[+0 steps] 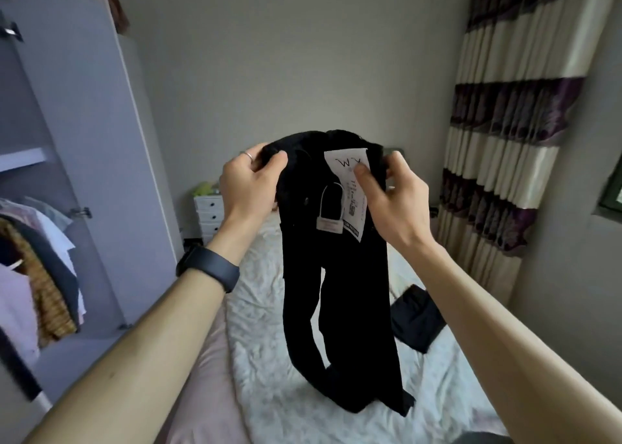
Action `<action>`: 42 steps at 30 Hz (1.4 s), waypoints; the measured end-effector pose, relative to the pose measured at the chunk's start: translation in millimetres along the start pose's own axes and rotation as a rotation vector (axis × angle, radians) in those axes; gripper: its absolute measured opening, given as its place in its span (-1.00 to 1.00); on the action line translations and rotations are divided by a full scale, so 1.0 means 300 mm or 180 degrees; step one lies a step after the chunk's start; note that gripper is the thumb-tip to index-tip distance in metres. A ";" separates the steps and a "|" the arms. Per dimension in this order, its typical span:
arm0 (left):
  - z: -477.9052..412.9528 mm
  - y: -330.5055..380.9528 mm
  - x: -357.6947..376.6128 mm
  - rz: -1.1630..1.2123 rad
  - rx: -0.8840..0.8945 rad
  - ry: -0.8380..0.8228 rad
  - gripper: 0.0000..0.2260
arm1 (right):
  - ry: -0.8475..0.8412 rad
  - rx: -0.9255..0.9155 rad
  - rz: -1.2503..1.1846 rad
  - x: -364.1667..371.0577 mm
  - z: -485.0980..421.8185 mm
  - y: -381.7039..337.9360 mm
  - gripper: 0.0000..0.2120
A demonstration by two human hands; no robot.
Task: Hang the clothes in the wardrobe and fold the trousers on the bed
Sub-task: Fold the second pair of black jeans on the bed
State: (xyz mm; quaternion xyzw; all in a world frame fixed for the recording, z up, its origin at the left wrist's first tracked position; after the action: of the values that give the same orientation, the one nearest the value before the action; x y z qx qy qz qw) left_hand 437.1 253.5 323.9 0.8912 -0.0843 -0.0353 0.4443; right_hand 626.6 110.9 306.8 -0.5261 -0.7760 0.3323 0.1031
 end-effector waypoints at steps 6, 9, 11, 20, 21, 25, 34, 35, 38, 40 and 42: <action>0.054 0.095 -0.112 -0.0154 0.0010 -0.0430 -0.82 | -0.0086 -0.0063 0.0087 -0.044 0.064 -0.145 -0.64; 0.066 0.054 -0.153 -0.0259 -0.0105 -0.0552 -0.81 | -0.0227 -0.0094 0.0523 -0.049 0.103 -0.125 -0.66; 0.085 0.007 -0.179 -0.0381 -0.0237 -0.0639 -0.84 | -0.0279 -0.0063 0.0825 -0.050 0.137 -0.097 -0.65; 0.212 -0.217 -0.259 -0.0287 -0.0559 -0.0921 -0.85 | -0.0324 0.0385 0.1229 -0.085 0.344 0.074 -0.63; 0.220 -0.238 -0.265 -0.0257 -0.0562 -0.0862 -0.85 | -0.0339 0.0407 0.1179 -0.085 0.352 0.090 -0.63; 0.227 -0.359 -0.251 -0.0255 -0.0796 -0.0737 -0.84 | -0.0544 0.0583 0.0979 -0.022 0.367 0.165 -0.63; 0.012 -0.751 -0.095 -0.0252 -0.1117 -0.0638 -0.83 | -0.0935 0.1019 0.0524 0.301 0.264 0.505 -0.67; -0.037 -0.817 -0.088 -0.0276 -0.1139 -0.0613 -0.83 | -0.0986 0.1079 0.0495 0.344 0.244 0.564 -0.67; -0.182 -1.073 -0.043 -0.0255 -0.1239 -0.0543 -0.84 | -0.1066 0.1296 0.0424 0.484 0.171 0.781 -0.69; -0.300 -1.280 0.009 -0.0264 -0.1324 -0.0539 -0.86 | -0.1070 0.1429 0.0591 0.602 0.086 0.946 -0.69; -0.406 -1.487 0.052 -0.0423 -0.1496 -0.0576 -0.85 | -0.1225 0.1503 0.0808 0.730 -0.003 1.097 -0.68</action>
State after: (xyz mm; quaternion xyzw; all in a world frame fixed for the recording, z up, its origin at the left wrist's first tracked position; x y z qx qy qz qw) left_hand 522.2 610.0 41.5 0.7603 -0.0545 -0.1627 0.6265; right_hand 780.0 379.3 60.7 -0.5078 -0.6109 0.6066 0.0314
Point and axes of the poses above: each hand's wrist, its own z-axis away from the middle knuckle, its own x-axis out of the palm, y = z × x, the point moved 6 cm from there along -z, towards the middle knuckle
